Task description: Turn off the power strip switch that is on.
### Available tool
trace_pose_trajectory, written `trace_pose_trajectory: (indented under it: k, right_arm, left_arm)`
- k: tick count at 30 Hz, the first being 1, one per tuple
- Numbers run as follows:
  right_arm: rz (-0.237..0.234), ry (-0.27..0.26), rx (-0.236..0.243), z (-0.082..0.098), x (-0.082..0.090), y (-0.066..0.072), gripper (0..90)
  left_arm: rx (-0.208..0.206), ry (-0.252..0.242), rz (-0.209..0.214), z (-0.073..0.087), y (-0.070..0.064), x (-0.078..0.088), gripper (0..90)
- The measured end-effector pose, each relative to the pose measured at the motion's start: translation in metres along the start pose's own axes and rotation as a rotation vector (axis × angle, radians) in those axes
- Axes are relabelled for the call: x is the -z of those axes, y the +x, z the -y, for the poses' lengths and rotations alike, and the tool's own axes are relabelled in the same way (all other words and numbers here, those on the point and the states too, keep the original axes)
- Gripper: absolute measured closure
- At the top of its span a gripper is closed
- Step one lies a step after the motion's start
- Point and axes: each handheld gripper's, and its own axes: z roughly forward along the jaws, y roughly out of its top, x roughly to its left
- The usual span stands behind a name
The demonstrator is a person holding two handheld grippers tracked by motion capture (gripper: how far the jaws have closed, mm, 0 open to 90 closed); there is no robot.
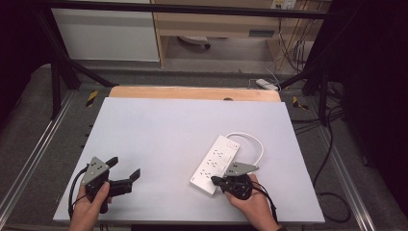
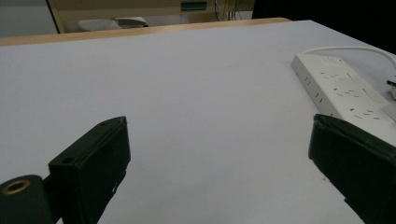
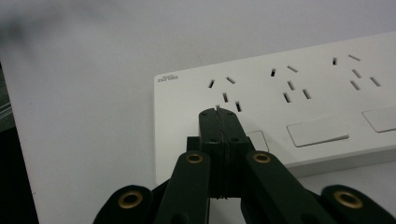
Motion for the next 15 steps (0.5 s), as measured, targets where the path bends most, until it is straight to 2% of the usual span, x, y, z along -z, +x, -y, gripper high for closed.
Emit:
trace_pose_trajectory:
  k: [15]
  right_arm:
    - [0.017,-0.014,0.011,0.0021,-0.0001,0.0008,90.0]
  left_arm:
    - [0.004,0.009,-0.003,0.0006,0.0003,-0.0005,5.5]
